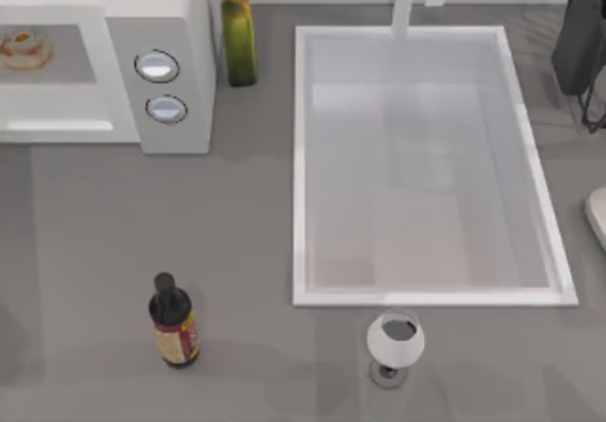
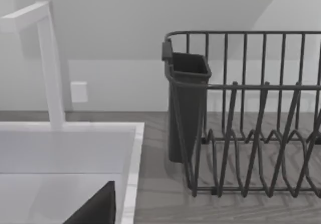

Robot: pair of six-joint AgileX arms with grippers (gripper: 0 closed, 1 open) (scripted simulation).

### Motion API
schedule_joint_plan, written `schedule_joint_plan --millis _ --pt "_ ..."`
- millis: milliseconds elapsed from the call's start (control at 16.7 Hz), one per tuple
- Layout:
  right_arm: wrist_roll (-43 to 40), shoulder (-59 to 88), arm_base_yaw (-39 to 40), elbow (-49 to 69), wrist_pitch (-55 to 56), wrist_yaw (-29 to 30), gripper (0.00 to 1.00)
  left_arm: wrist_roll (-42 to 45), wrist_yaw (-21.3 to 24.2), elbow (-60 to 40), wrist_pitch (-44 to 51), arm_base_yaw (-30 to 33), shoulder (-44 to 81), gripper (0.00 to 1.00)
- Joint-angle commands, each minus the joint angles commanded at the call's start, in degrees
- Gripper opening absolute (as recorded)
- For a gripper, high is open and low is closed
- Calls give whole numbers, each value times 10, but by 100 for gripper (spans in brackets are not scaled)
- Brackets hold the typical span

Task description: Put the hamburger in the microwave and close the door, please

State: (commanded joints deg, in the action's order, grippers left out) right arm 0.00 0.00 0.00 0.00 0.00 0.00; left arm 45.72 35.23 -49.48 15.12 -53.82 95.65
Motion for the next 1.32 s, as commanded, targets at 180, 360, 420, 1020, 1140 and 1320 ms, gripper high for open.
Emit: schedule_joint_plan --millis 180,360,420,1020,1140,1320 --pt "0 0 0 0 0 0 100 -28 -12 58 -31 29 -50 0" --pt "0 0 0 0 0 0 100 -33 -13 66 -36 34 -58 0" --pt "0 0 0 0 0 0 100 -33 -13 66 -36 34 -58 0" --pt "0 0 0 0 0 0 100 -177 -100 206 -87 185 -215 0" --pt "0 0 0 0 0 0 100 -196 -113 225 -95 205 -235 0" --pt "0 0 0 0 0 0 100 -197 -114 226 -96 206 -236 0"
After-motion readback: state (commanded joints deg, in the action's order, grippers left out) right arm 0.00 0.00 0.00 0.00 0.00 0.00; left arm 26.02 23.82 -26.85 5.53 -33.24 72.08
